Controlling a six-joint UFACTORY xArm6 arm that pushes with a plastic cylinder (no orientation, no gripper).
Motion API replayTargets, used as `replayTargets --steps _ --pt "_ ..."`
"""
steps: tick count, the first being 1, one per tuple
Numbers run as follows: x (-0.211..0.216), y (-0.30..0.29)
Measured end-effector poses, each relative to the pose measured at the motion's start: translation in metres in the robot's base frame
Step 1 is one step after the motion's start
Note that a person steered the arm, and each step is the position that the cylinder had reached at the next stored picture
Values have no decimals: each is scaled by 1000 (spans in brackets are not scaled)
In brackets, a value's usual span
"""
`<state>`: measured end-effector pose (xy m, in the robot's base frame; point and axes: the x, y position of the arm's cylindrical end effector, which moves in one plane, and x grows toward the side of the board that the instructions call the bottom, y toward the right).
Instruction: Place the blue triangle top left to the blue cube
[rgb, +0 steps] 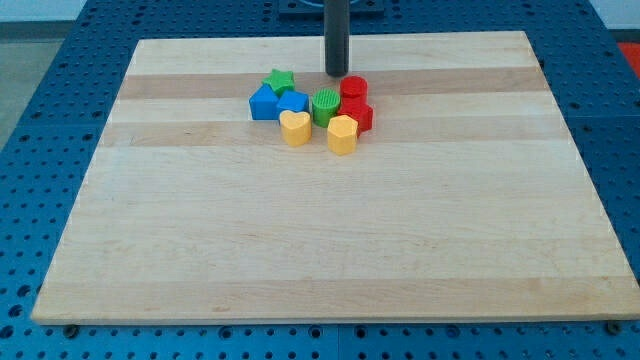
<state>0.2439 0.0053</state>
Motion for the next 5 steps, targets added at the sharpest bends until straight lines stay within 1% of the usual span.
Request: replayTargets --steps 1,2,3,4,5 --pt "-32 -57" --pt "-8 -147" --pt "35 -211" --pt "102 -228" --pt "137 -200"
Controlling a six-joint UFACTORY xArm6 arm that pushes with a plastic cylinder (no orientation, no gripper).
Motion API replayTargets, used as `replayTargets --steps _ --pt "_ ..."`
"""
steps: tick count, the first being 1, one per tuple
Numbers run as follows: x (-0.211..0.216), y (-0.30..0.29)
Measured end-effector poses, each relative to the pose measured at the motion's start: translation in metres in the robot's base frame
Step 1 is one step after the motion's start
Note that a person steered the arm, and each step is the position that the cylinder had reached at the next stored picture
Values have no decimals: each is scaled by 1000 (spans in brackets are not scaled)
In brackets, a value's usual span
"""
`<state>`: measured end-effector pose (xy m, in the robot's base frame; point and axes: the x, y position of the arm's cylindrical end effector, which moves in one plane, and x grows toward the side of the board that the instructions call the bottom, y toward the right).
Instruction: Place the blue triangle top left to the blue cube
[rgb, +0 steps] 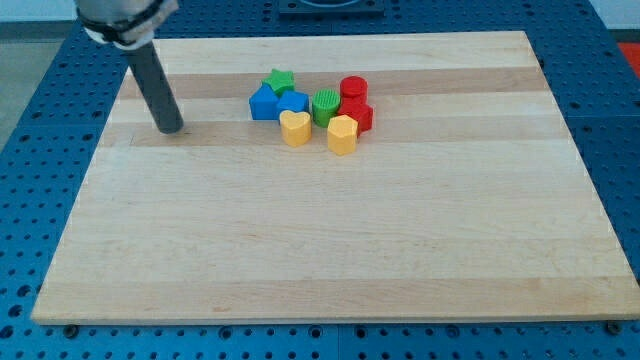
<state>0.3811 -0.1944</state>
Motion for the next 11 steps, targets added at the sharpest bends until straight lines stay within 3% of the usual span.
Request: replayTargets --steps 2,5,6,7,8,11 --pt "-11 99" --pt "-40 93" --pt "-37 47" --pt "-70 38" --pt "-89 59" --pt "-70 87"
